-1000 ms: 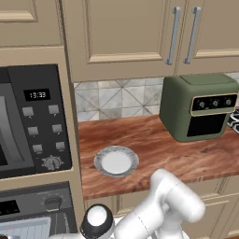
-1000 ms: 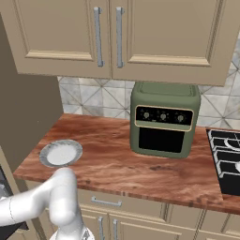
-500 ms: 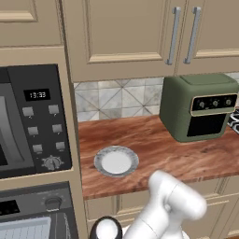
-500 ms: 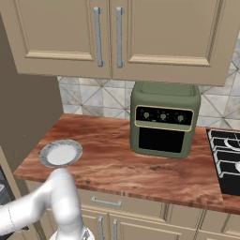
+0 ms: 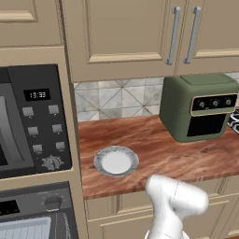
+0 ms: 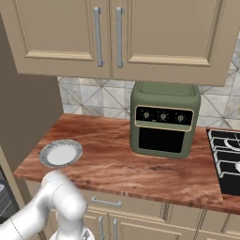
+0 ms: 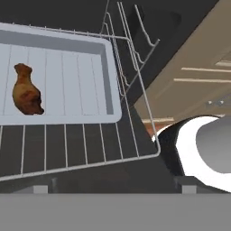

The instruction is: Place the chicken drumstick on the rack of the oven.

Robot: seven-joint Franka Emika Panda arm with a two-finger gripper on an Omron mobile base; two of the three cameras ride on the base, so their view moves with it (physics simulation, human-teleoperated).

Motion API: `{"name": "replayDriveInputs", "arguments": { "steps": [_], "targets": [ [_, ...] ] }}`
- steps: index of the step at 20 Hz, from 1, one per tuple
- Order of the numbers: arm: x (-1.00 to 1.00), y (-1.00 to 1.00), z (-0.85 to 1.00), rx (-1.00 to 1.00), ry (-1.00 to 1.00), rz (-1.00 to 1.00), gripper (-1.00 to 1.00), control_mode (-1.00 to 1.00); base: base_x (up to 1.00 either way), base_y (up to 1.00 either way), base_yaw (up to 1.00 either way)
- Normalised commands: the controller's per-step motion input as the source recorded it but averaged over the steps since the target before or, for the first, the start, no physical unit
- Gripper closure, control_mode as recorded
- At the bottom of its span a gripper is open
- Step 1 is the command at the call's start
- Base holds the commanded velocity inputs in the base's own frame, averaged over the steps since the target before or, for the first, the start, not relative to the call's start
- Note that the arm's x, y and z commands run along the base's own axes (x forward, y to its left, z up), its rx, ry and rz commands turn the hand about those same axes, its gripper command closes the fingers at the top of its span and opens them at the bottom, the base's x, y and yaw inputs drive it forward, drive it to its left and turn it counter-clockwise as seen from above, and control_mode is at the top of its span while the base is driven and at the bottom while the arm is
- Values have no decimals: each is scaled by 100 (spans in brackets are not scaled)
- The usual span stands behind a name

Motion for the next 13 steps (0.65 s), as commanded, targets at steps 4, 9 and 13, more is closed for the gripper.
{"name": "replayDriveInputs", "arguments": {
  "steps": [4, 9, 13],
  "targets": [
    [-5, -87, 24, 13, 2, 0, -100, -100, 0, 0, 0],
    [-2, -68, 25, 13, 0, 1, -100, -100, 0, 0, 0],
    [0, -17, 14, 0, 0, 6, -100, -100, 0, 0, 0]
  ]
}}
